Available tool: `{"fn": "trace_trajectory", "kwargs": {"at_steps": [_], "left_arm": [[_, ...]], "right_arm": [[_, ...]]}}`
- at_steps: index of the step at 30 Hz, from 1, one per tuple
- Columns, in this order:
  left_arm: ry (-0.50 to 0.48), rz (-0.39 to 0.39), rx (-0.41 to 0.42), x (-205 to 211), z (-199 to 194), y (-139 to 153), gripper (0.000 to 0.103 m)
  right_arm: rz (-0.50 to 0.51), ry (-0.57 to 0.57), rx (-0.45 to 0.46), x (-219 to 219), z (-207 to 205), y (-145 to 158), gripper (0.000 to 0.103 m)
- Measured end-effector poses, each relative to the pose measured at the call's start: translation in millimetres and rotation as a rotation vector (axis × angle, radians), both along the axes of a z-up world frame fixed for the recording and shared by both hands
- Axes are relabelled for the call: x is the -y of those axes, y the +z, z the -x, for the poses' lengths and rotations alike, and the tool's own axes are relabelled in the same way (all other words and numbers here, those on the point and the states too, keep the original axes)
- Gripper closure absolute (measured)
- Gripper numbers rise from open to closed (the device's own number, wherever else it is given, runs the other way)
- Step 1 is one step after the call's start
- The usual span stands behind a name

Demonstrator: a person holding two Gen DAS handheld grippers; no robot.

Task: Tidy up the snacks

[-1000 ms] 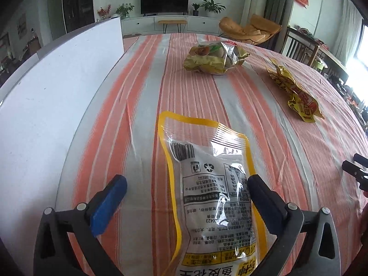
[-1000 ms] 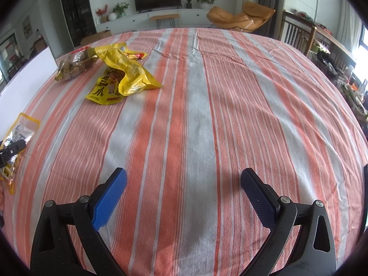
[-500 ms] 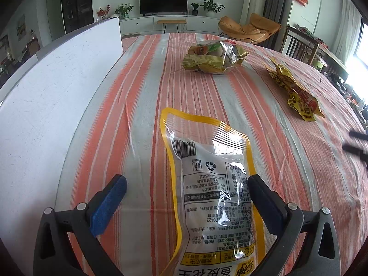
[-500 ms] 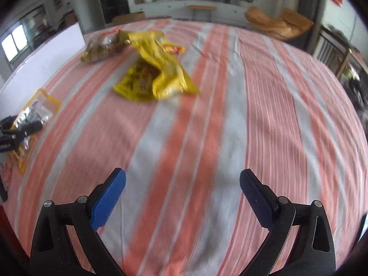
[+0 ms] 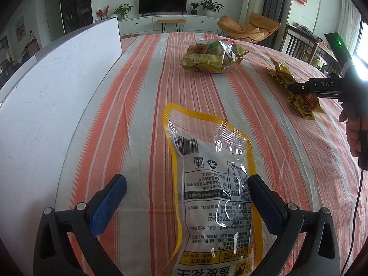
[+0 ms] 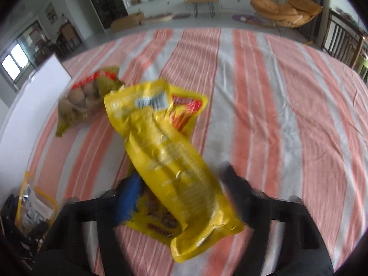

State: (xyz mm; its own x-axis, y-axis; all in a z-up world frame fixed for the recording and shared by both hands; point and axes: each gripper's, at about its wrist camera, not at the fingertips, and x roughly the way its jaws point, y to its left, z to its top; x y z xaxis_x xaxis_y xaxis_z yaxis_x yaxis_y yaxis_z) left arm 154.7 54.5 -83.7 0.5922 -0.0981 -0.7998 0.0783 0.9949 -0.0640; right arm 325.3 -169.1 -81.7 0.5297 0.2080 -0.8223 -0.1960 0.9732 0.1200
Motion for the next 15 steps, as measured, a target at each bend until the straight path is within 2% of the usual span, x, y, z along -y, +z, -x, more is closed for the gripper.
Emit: {"fn": "trace_trajectory", "kwargs": {"at_steps": [1, 4, 7, 10, 13, 15], "left_arm": [[0.000, 0.000, 0.000, 0, 0, 0, 0.000], [-0.001, -0.002, 0.000, 1, 0, -1, 0.000], [-0.003, -0.003, -0.001, 1, -1, 0, 0.000], [-0.003, -0.004, -0.002, 1, -1, 0, 0.000], [-0.003, -0.004, -0.002, 1, -1, 0, 0.000], [-0.003, -0.004, -0.002, 1, -1, 0, 0.000]], "right_arm": [[-0.013, -0.008, -0.005, -1, 1, -2, 0.044], [-0.090, -0.010, -0.007, 2, 12, -2, 0.069], [-0.063, -0.003, 0.026, 3, 26, 4, 0.072], [-0.109, -0.010, 0.059, 15, 47, 14, 0.072], [-0.234, -0.026, 0.058, 30, 76, 21, 0.072], [-0.393, -0.031, 0.003, 44, 96, 16, 0.072]]}}
